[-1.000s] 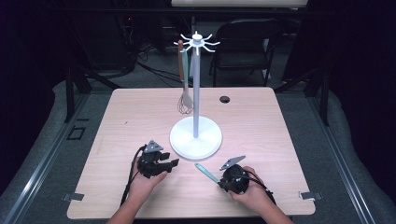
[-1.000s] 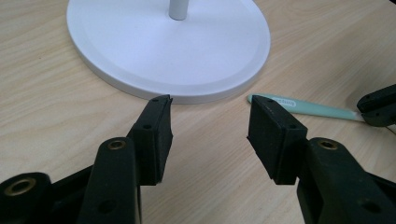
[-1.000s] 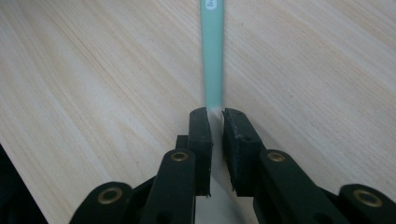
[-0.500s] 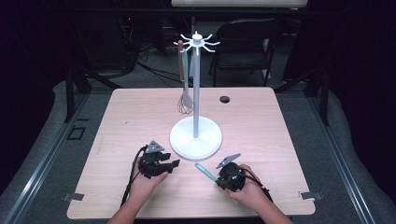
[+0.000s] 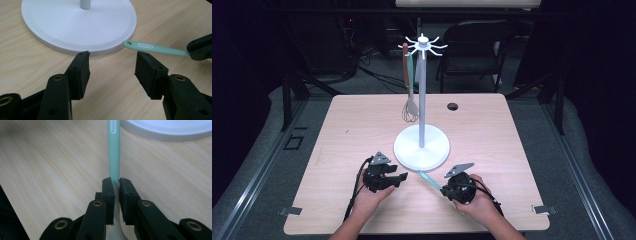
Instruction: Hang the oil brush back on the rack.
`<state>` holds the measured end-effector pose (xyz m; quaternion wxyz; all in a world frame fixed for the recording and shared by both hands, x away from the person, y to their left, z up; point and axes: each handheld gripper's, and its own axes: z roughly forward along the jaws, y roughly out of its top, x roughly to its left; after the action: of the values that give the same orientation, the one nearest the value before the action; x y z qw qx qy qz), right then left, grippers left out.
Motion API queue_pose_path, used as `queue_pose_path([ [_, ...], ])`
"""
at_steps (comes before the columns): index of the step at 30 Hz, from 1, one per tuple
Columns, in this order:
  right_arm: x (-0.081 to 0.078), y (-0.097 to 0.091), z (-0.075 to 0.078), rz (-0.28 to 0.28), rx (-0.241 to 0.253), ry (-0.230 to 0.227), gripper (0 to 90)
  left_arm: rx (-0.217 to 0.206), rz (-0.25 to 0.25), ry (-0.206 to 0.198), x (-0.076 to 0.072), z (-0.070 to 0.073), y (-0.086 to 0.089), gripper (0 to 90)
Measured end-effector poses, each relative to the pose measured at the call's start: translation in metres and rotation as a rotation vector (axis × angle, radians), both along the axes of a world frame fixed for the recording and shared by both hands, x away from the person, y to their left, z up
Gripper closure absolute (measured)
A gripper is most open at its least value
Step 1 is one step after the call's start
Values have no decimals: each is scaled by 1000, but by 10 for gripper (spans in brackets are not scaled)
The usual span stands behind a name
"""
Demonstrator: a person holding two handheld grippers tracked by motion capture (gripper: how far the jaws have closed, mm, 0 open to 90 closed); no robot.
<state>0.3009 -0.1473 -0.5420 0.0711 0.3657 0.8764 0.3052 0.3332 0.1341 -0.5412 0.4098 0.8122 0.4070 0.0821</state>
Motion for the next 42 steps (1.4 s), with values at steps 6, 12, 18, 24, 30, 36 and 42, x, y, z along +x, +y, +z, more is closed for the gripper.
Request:
queue_pose_path([
  [6, -2, 1, 7, 7, 26, -14, 829, -7, -23, 10, -2, -1, -6, 444],
  [12, -3, 7, 14, 21, 57, -44, 829, -24, -65, 26, -3, -3, -13, 418],
  [18, -4, 14, 19, 43, 68, -61, 829, -54, -103, 41, -5, -2, -19, 402],
  [24, -5, 19, 19, 56, 76, -55, 829, -76, -133, 49, -7, -1, -21, 401],
  [30, -4, 21, 17, 72, 61, -48, 828, -102, -132, 47, -7, 1, -21, 401],
  [36, -4, 25, 14, 77, 50, -47, 827, -122, -139, 41, -9, 4, -23, 404],
  [42, -4, 32, 11, 83, 57, -46, 826, -137, -145, 32, -10, 7, -24, 411],
])
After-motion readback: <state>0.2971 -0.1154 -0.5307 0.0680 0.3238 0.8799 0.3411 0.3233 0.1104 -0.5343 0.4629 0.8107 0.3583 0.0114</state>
